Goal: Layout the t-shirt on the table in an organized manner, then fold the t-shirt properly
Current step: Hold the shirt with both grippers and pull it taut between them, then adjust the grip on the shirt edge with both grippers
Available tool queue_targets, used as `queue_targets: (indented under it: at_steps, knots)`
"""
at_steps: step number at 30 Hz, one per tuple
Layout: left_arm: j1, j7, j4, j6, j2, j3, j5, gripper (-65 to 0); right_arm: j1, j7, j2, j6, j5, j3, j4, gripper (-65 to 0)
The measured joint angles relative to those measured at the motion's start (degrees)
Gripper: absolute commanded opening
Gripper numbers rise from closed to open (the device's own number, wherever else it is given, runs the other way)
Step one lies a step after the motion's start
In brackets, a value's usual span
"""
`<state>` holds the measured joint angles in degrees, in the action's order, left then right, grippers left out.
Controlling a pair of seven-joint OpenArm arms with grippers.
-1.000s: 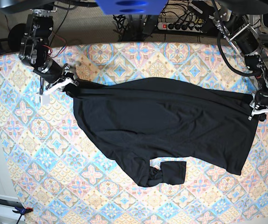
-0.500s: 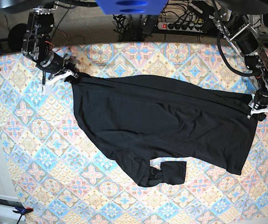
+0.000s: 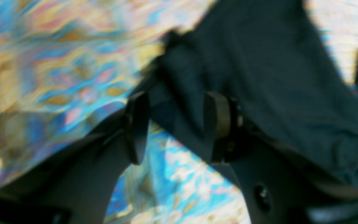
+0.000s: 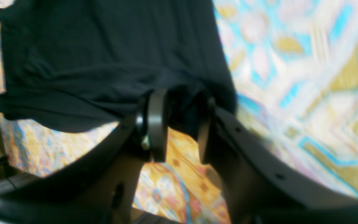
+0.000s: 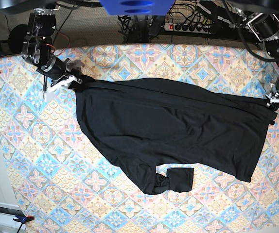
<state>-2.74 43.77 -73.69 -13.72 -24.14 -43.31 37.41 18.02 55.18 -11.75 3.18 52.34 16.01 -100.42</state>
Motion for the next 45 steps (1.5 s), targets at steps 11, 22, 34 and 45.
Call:
queue_targets:
  at_steps: [11,22,34,45]
  knots:
    - [2.3,-5.2,11.4,-0.8,0.2,0.3,0.6,-37.0,0.1,0.2,0.0,0.0,0.0,-0.1,-0.4,-49.5]
    - [5.4,-6.7,11.6,-0.5,3.4,0.2,-0.8,-37.0,0.1,0.2,0.0,0.0,0.0,-0.2,-0.4,-49.5]
    - [12.7,-7.3,11.5,-0.4,9.7,0.2,-10.8,-37.2,0.5,0.5,0.0,-0.2,0.0,-0.2,-2.9,-49.5]
    - [13.9,-5.5,11.8,-0.5,9.8,0.2,-12.4,-64.7,5.0,2.5,0.0,-0.2,0.0,-0.2,-6.4,-49.8]
